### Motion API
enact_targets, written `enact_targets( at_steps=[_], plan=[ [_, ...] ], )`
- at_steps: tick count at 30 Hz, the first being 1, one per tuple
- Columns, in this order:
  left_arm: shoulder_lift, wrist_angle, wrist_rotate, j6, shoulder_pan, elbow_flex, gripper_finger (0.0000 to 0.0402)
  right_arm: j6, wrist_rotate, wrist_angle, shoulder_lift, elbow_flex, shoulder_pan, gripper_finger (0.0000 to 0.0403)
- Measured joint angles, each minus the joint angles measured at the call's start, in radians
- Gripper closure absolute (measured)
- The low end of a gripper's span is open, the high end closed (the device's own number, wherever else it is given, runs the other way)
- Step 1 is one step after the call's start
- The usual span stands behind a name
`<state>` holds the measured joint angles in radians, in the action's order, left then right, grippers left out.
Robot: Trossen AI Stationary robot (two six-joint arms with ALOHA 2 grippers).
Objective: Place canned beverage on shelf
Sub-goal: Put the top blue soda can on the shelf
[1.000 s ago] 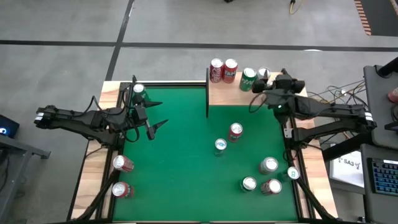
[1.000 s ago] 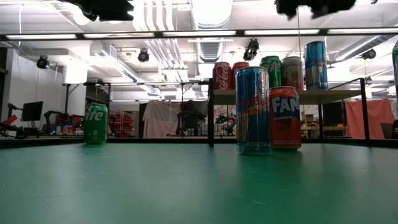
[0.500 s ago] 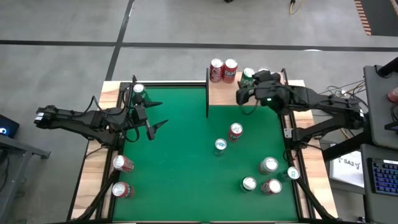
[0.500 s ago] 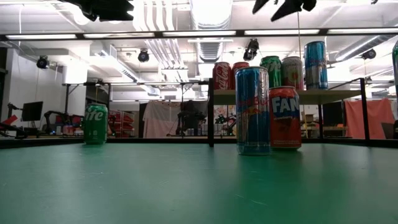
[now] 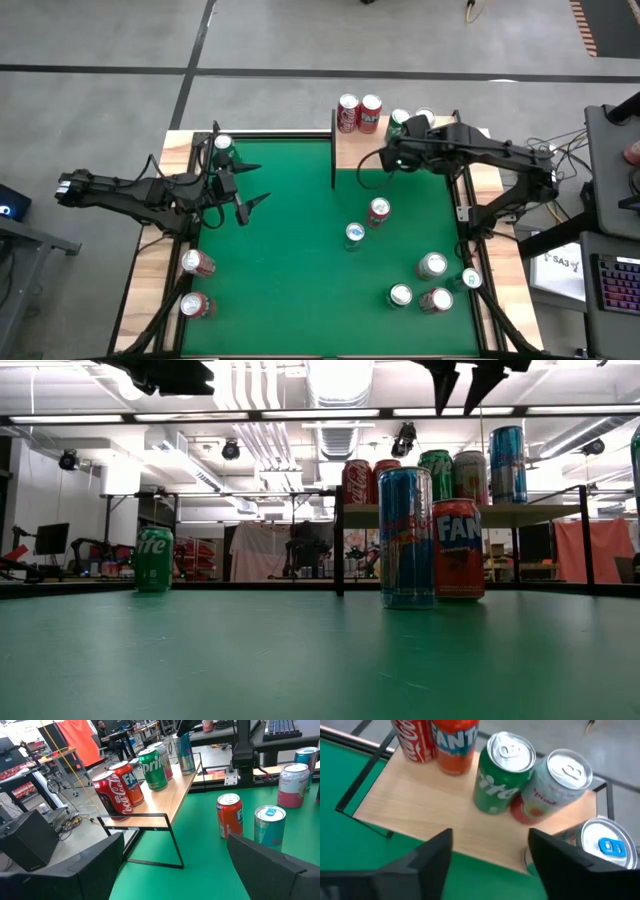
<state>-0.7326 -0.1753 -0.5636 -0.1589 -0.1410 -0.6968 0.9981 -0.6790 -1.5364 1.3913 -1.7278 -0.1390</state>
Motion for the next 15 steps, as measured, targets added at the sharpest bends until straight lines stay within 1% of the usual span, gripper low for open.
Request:
enact_targets(
  at_steps=[10, 11, 12, 15],
  plan=[
    [0.000, -0.009, 0.000, 0.000, 0.000, 0.000, 0.0064, -0.074, 0.181, -0.035, 0.005, 0.024, -0.106, 0.0367],
    [0.000, -0.009, 0.000, 0.000, 0.000, 0.000, 0.0064, -0.085, 0.188, -0.036, 0.004, 0.030, -0.115, 0.0381],
    [0.000, -0.009, -0.001, 0.000, 0.000, 0.000, 0.0064, -0.093, 0.189, -0.036, 0.004, 0.033, -0.125, 0.0386],
    [0.000, -0.010, -0.001, 0.000, 0.000, 0.000, 0.0064, -0.104, 0.193, -0.035, 0.002, 0.039, -0.155, 0.0390]
  ],
)
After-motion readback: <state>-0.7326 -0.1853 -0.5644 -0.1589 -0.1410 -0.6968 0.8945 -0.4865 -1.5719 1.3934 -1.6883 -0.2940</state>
